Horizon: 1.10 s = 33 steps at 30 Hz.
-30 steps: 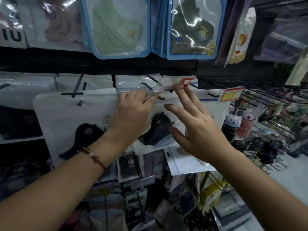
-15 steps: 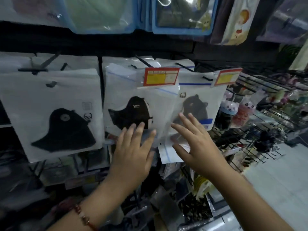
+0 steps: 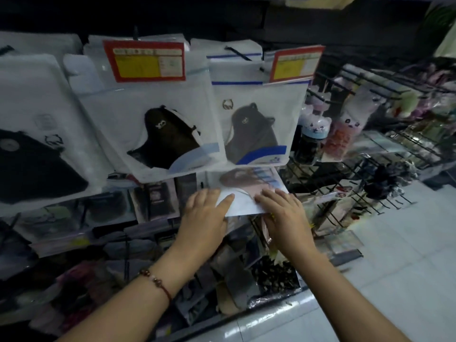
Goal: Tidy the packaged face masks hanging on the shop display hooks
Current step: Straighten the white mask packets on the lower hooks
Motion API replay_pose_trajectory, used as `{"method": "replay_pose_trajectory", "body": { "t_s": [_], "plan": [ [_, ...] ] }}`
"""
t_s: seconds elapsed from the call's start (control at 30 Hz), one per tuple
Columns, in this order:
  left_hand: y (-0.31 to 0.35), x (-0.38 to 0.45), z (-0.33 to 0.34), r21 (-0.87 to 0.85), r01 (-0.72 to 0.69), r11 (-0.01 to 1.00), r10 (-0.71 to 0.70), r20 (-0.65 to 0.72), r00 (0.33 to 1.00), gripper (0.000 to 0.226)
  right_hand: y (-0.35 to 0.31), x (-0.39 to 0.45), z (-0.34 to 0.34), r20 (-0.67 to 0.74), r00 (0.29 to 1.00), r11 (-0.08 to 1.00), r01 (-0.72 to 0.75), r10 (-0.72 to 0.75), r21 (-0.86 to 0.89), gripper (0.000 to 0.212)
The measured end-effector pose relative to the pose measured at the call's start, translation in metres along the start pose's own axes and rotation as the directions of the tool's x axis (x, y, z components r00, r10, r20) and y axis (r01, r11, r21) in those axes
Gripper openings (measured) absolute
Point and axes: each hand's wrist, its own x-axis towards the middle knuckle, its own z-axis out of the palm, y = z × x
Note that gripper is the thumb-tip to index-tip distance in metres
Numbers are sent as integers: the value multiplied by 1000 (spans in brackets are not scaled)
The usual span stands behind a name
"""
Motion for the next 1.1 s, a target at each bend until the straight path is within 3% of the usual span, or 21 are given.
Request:
{"method": "replay_pose_trajectory", "body": {
  "t_s": [0.1, 0.2, 0.37, 0.5, 0.73, 0.9, 1.03, 1.1],
  "plan": [
    [1, 0, 8, -40, 21, 999, -24, -57, 998, 57, 9, -1, -3, -119, 992, 997, 51, -43, 59, 36],
    [-2, -6, 8, -109, 59, 992, -74, -133, 988, 58, 8, -13, -10, -137, 986, 987, 114, -98, 110, 37],
    [0, -30, -4, -319, 193, 928, -243, -126, 962, 54, -3, -34, -25, 31, 987, 962, 145, -156, 233, 31],
    [5, -50, -18, -434, 241, 868, -325, -130, 937, 50, -4, -28, -45, 182, 972, 886, 52, -151, 461, 38],
    [17, -69, -34, -434, 67, 898, -223, -318, 921, 34, 2, 12, -59, 273, 944, 841, 11, -188, 540, 34],
    [38, -55, -47, -470, 4, 883, -192, -352, 916, 20, -3, 29, -48, 373, 910, 858, -36, -184, 512, 63],
    [47, -49, -58, -684, 0, 729, -286, -305, 909, 20, -8, 38, -44, 384, 907, 638, -194, -173, 745, 81],
    [47, -51, -64, -747, 7, 665, -320, -277, 906, 16, -5, 46, -43, 396, 909, 496, -287, -128, 820, 76]
  ]
}}
